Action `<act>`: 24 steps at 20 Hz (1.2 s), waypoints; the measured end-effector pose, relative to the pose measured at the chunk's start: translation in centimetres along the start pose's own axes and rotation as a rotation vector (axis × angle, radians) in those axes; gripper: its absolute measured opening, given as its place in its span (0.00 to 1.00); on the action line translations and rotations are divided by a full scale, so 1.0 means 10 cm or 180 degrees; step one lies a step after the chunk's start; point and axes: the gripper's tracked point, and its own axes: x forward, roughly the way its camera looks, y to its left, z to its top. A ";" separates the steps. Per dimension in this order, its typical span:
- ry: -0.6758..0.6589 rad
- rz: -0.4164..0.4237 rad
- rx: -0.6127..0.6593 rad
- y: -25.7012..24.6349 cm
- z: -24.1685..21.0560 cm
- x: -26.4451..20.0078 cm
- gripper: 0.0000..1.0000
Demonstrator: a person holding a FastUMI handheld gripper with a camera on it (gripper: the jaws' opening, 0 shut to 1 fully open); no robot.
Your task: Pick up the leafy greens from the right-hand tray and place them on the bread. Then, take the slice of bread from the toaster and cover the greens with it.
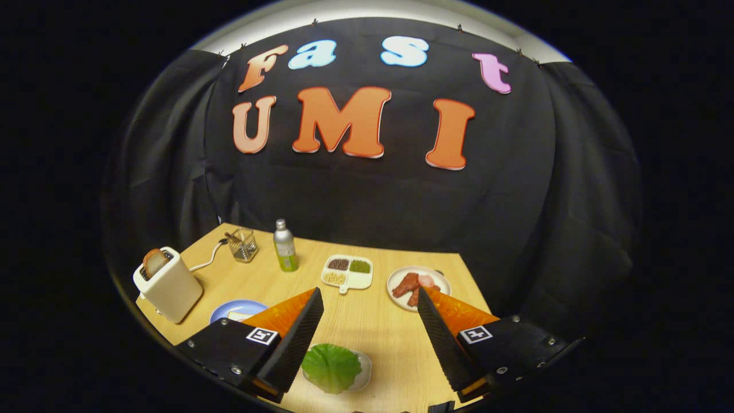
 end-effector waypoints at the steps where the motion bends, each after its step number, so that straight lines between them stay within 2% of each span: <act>1: 0.0128 0.0023 0.0014 0.03 -0.10 0.05 0.99; 13: 0.1649 0.0435 -0.0308 0.38 -1.65 0.42 0.99; 18: 0.2035 0.0631 -0.0283 0.58 -1.99 0.48 0.98; 24: 0.2373 0.0628 -0.0281 0.66 -2.27 0.57 0.95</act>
